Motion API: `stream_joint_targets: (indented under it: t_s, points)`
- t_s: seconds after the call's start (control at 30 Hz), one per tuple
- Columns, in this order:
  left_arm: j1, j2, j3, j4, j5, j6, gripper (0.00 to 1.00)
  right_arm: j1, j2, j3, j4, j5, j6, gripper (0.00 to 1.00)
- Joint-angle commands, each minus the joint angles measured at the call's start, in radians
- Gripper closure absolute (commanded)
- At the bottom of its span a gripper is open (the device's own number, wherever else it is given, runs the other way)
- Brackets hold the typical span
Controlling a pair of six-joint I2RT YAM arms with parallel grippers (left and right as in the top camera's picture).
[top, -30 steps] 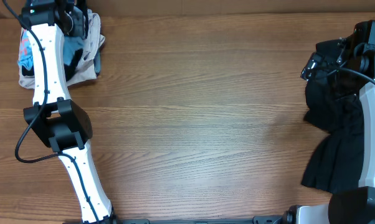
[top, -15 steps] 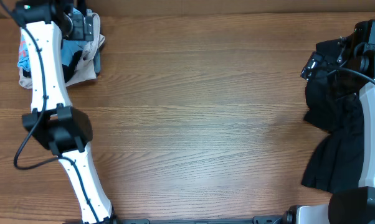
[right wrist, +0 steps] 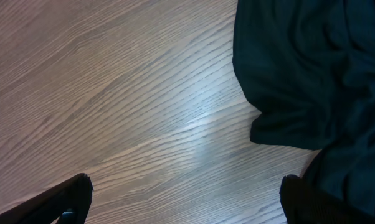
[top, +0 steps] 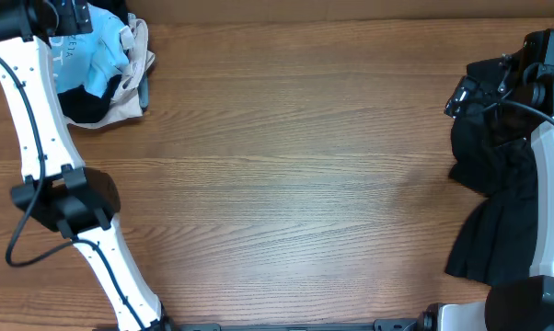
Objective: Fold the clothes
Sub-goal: 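Release the T-shirt on the pile and lower the right arm to rest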
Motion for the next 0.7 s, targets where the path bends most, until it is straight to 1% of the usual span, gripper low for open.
stream_joint_targets:
  t_s: [0.0, 0.07, 0.13, 0.2, 0.3, 0.47, 0.57, 0.67]
  points:
    - [0.02, 0.12, -0.006, 0.014, -0.002, -0.01, 0.0, -0.004, -0.033, -0.003, 0.006, -0.002, 0.003, 0.0]
    - [0.021, 0.184, -0.006, 0.006, -0.002, -0.01, 0.0, -0.004, -0.033, -0.003, 0.005, -0.002, 0.003, 0.0]
    - [0.021, 0.264, -0.006, -0.003, 0.034, -0.012, 0.0, -0.004, -0.033, -0.003, 0.006, -0.002, 0.003, 0.0]
    - [0.021, 0.309, -0.006, -0.004, 0.075, -0.021, 0.0, -0.004, -0.033, -0.003, 0.007, -0.002, 0.003, 0.0]
    - [0.019, 0.337, -0.006, -0.01, 0.074, -0.022, 0.0, -0.004, -0.033, -0.003, 0.006, -0.002, 0.003, 0.0]
    - [0.024, 0.296, 0.026, -0.03, 0.04, -0.022, 0.0, -0.004, -0.034, -0.002, 0.011, -0.002, 0.002, 0.0]
    - [0.032, 0.218, 0.068, -0.067, 0.039, -0.022, 0.0, -0.004, -0.035, 0.025, 0.003, -0.001, -0.002, 0.0]
    - [0.034, 0.114, 0.105, -0.105, 0.039, -0.021, 0.0, -0.004, -0.04, 0.089, -0.019, -0.002, -0.01, 0.0]
